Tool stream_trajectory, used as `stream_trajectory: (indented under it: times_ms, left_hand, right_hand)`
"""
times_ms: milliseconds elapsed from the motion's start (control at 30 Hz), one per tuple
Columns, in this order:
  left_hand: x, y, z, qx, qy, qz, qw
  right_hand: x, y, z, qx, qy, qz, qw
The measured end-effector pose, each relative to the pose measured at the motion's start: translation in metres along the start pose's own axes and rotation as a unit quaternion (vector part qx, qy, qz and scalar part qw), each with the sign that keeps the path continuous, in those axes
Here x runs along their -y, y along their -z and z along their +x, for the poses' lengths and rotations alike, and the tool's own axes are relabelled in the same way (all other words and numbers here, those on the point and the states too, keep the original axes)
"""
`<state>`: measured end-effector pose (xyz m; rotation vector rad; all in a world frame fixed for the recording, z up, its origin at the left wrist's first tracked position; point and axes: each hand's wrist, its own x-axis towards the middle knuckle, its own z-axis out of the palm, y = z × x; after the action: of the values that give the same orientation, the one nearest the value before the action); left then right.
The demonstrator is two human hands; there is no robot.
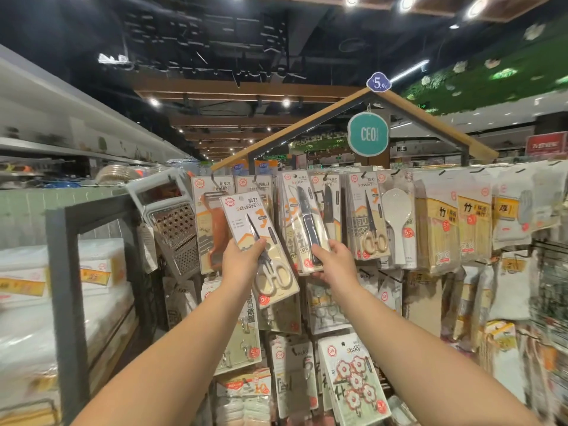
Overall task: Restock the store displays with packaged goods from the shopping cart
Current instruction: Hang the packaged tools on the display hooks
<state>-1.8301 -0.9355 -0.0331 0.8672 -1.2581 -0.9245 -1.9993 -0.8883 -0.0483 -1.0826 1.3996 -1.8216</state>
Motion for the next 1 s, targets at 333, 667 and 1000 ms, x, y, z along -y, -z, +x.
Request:
stream_trajectory:
  times_ms: [333,667,1000]
  left_hand:
    - [0.002,0.003,0.001,0.024,0.019,-0.020,0.999]
    - [0.000,0.001,0.000,0.052,0.037,-0.039,0.997]
    - [-0.004,-0.028,-0.010,0.089,0.049,-0.061,0.993]
  right_hand:
    - [-0.004,-0.010,0.029,-0.008,-0.059,-0.016,0.998]
    - [-0.002,0.002,0.035,0.043,-0.060,-0.185,0.980]
    - [-0.008,0.011,-0.025,0.292,-0.103,-0.036,0.950]
